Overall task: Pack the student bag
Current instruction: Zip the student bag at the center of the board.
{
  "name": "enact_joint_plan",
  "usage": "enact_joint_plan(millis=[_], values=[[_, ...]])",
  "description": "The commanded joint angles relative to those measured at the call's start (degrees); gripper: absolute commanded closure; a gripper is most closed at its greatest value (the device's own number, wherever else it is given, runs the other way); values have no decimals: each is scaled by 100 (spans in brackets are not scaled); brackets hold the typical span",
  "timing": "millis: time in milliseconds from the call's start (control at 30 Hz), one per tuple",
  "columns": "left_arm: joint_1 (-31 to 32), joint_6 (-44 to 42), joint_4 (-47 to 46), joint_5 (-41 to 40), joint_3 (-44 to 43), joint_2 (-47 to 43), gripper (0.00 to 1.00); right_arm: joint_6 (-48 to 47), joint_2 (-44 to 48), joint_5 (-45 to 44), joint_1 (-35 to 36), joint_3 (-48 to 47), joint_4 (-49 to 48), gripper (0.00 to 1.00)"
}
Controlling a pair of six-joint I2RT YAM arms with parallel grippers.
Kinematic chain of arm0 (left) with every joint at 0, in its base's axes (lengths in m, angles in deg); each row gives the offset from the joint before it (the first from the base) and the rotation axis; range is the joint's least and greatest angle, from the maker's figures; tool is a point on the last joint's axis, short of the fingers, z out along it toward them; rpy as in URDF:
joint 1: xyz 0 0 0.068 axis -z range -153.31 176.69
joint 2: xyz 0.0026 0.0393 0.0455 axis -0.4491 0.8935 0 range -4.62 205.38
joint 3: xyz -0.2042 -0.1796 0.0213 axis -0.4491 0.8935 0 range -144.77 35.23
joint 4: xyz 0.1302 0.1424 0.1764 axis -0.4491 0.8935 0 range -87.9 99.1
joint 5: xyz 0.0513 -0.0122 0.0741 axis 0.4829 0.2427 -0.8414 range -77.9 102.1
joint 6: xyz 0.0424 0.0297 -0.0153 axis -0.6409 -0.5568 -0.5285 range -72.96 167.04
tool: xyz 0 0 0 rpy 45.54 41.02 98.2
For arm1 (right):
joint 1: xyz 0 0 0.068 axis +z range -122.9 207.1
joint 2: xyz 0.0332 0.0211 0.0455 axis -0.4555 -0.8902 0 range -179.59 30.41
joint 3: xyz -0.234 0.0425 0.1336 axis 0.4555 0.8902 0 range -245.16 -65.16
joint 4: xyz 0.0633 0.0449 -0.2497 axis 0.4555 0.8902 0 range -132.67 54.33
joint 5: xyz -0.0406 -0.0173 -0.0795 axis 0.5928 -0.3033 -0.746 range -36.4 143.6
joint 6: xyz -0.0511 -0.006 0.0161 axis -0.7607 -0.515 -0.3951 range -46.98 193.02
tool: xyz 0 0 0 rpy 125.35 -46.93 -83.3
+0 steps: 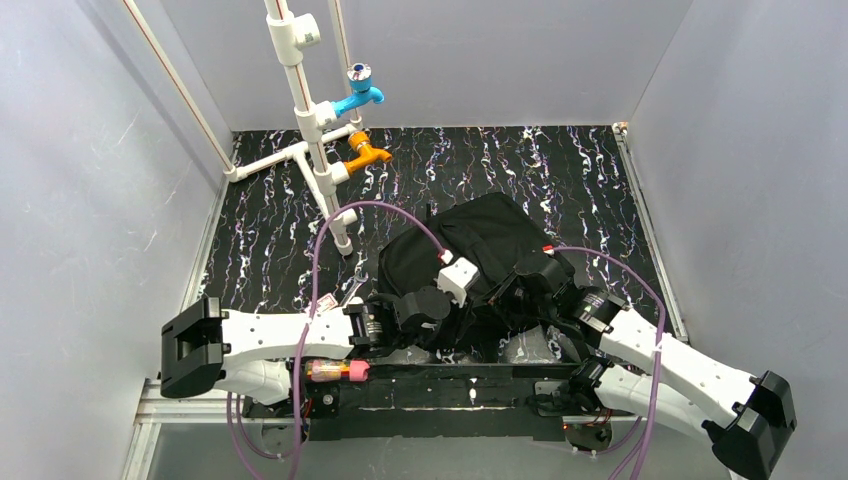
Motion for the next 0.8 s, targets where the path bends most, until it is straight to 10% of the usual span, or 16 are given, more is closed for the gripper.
enact_joint_plan(millis=[0, 433, 667, 767], values=[[-177, -59, -330, -9, -127, 175, 75, 74, 17, -108, 14, -340, -414, 88], [-295, -192, -664, 256, -195, 507, 100, -18, 106, -124, 14, -296, -505, 83], [-295, 71, -898, -50, 162, 222, 100, -1844, 342, -2020, 14, -1021, 1619, 16], [-300, 254, -1267, 103, 425, 182, 100, -1602, 785, -2595, 7, -968, 2542, 7]])
